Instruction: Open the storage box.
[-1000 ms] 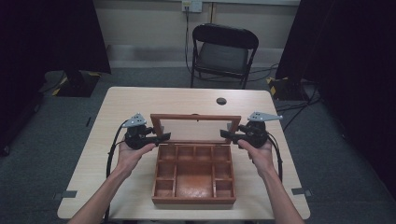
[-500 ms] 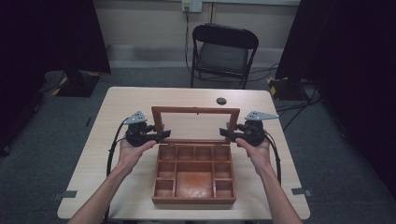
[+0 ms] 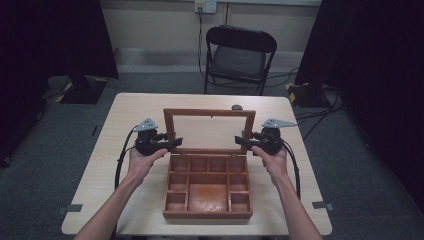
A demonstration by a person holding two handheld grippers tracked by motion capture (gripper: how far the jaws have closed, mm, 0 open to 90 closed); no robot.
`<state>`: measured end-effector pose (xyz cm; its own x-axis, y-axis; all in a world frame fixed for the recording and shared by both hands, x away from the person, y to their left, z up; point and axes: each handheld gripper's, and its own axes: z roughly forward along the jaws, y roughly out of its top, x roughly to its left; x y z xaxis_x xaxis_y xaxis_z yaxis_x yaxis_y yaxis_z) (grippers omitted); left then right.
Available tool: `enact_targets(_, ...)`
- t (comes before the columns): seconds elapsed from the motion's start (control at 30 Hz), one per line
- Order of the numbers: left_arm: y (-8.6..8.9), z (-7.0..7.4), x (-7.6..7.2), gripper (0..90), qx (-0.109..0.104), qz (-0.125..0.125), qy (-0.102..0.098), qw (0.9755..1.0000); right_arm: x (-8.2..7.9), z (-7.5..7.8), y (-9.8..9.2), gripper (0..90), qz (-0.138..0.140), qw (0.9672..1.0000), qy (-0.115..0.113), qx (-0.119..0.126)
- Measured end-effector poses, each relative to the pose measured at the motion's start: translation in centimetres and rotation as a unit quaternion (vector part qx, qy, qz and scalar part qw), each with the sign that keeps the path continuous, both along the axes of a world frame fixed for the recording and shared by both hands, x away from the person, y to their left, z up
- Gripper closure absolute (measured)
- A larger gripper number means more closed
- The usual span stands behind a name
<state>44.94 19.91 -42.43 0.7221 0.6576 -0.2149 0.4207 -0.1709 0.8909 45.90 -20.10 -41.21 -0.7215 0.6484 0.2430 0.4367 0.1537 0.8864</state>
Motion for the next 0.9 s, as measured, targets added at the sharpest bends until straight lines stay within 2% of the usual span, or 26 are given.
enact_targets(0.17,0.1,-0.2,0.3,54.5,-0.001,-0.003,0.005,1.0000,0.2,-0.1,0.0,53.3,-0.003,1.0000,-0.001,0.000)
enact_targets(0.27,0.1,-0.4,0.4,51.6,0.006,-0.007,0.014,0.9999,0.4,-0.2,0.0,53.6,-0.005,1.0000,-0.002,0.002)
enact_targets(0.4,0.3,-0.8,0.6,50.9,-0.007,-0.008,0.025,0.9996,0.6,-0.4,0.0,54.0,-0.008,1.0000,-0.001,0.005)
enact_targets(0.5,0.3,-1.5,0.7,50.9,-0.008,-0.008,0.036,0.9993,0.8,-0.5,-0.1,54.3,-0.012,0.9999,-0.001,0.007)
enact_targets(0.57,0.3,-1.9,0.7,51.1,0.001,-0.009,0.037,0.9993,1.0,-0.6,-0.1,54.8,-0.016,0.9998,0.001,0.009)
enact_targets(0.6,0.3,-2.0,0.7,52.3,-0.008,-0.003,0.038,0.9992,1.0,-0.7,-0.1,55.1,-0.018,0.9998,0.002,0.009)
enact_targets(0.67,0.5,-2.1,0.8,56.1,-0.011,0.004,0.039,0.9992,1.2,-0.8,-0.1,55.3,-0.019,0.9998,0.003,0.010)
enact_targets(0.77,0.5,-2.2,1.0,58.1,-0.007,0.005,0.037,0.9993,1.2,-1.0,-0.1,52.1,-0.020,0.9997,0.011,0.010)
enact_targets(0.9,0.5,-2.3,1.1,60.5,-0.008,0.010,0.039,0.9992,1.4,-1.3,0.0,50.4,-0.021,0.9997,0.010,0.011)
